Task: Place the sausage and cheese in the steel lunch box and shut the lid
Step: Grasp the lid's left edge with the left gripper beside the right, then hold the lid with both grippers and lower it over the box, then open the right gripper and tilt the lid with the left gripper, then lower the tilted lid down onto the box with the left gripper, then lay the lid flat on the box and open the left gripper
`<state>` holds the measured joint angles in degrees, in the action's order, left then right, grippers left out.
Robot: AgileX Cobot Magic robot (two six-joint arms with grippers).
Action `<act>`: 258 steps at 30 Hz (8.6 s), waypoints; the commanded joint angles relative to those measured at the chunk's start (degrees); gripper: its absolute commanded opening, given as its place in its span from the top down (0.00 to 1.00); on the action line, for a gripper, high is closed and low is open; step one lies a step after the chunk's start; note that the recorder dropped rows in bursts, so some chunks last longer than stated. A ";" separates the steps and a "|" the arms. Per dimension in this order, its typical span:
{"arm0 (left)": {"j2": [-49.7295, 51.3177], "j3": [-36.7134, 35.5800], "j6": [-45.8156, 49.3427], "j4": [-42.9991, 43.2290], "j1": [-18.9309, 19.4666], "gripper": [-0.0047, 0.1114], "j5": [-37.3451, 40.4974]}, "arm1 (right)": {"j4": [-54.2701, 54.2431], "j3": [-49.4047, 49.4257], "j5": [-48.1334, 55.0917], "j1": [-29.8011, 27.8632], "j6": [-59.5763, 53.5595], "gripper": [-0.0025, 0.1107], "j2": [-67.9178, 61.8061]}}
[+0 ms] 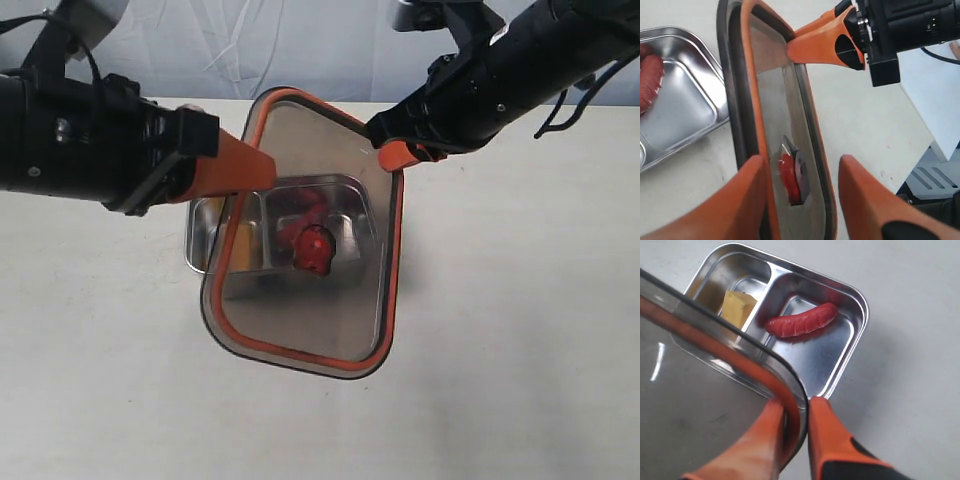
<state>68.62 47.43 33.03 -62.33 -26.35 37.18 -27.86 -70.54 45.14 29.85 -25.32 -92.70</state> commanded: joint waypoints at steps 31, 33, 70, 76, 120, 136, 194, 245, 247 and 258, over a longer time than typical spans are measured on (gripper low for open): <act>0.01 3.34 0.59 2.95 0.13 0.57 -2.22 | -7.70 -0.10 -2.29 0.14 -5.62 0.99 3.31; 0.01 3.34 0.59 2.95 0.13 0.59 -1.34 | -9.15 -0.10 -2.29 0.14 -6.23 0.99 3.31; 0.01 3.34 0.59 13.02 0.13 0.96 -10.91 | 7.72 -0.10 -9.44 -6.42 6.93 0.60 6.41; 0.01 3.34 0.59 20.05 0.13 0.96 -17.34 | 10.84 -0.10 -8.08 -11.38 9.29 0.60 8.95; 16.14 3.34 0.59 75.52 -7.21 0.96 -33.36 | 14.40 -0.10 -2.70 -11.84 9.88 0.60 9.73; 24.70 3.34 0.21 77.96 -12.96 0.96 -32.21 | 15.89 -0.10 -1.45 -11.84 9.88 0.60 9.73; 32.02 3.34 0.21 63.93 -13.88 0.80 -19.16 | 15.44 -0.10 1.96 -11.84 9.88 0.60 9.73; 31.15 3.34 0.11 62.33 -13.88 0.45 -23.16 | 14.46 -0.10 3.22 -11.84 9.88 0.60 9.73; 30.55 3.34 0.11 62.71 -13.88 0.45 -23.53 | 14.46 -0.10 3.22 -11.84 9.88 0.60 9.73; 28.78 5.57 0.11 63.89 -13.88 0.45 -23.29 | 14.46 -0.10 3.22 -11.84 9.88 0.60 9.73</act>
<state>98.01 52.21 33.73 1.44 -40.46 13.64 -13.40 -70.54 48.41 18.06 -15.46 -83.39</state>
